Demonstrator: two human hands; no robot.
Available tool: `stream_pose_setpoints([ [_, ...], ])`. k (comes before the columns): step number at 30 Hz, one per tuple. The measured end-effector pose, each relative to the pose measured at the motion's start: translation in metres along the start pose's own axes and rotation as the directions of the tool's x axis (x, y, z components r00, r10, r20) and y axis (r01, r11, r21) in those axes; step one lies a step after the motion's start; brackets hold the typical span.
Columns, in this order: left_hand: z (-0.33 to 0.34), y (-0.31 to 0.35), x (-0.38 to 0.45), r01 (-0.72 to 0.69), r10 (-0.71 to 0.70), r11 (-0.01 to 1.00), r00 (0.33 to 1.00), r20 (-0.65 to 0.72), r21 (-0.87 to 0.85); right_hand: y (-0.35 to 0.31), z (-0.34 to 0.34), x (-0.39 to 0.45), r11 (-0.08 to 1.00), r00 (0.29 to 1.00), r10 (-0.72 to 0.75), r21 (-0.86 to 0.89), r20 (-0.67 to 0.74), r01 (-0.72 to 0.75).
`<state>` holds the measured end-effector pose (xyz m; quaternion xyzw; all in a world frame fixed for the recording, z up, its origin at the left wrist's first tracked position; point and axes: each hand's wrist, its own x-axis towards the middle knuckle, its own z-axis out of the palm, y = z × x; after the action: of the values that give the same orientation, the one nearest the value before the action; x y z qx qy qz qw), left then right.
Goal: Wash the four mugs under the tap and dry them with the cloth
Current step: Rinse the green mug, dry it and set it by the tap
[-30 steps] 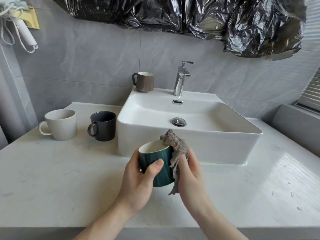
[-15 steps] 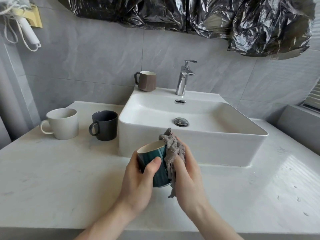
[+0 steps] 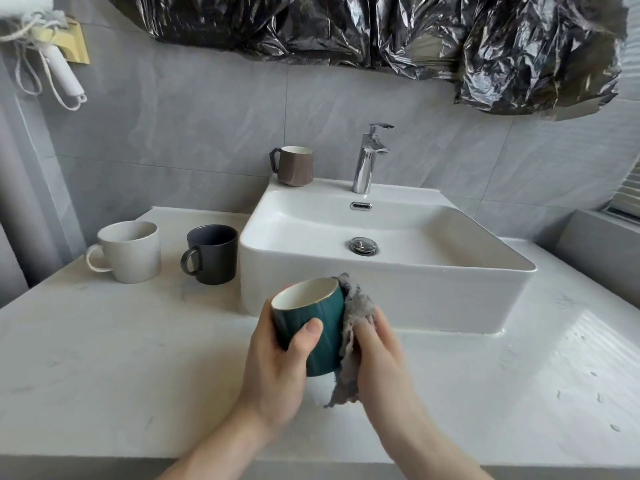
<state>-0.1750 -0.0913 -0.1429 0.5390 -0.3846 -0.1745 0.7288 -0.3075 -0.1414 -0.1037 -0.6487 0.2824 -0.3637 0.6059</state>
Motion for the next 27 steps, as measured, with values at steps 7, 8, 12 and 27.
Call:
stream_pose_setpoints([
  [7, 0.003, -0.001, 0.009, 0.089, -0.094, 0.994, 0.992, -0.086, -0.069, 0.033, 0.025, -0.024, 0.922, 0.941, -0.311, -0.282, -0.136, 0.264],
  [8, 0.003, -0.002, 0.01, 0.116, -0.121, 0.99, 0.99, -0.073, -0.078, 0.035, 0.024, -0.02, 0.928, 0.946, -0.295, -0.275, -0.131, 0.251],
  [12, 0.004, -0.003, 0.009, 0.196, -0.195, 0.978, 0.981, 0.019, -0.068, 0.016, 0.014, -0.002, 0.995, 0.995, -0.079, 0.053, -0.065, 0.082],
  [27, 0.016, 0.045, 0.009, 0.495, -0.528, 0.679, 0.842, 0.107, -0.543, 0.038, 0.021, -0.011, 0.659, 0.734, -0.679, -0.44, -0.001, 0.61],
])
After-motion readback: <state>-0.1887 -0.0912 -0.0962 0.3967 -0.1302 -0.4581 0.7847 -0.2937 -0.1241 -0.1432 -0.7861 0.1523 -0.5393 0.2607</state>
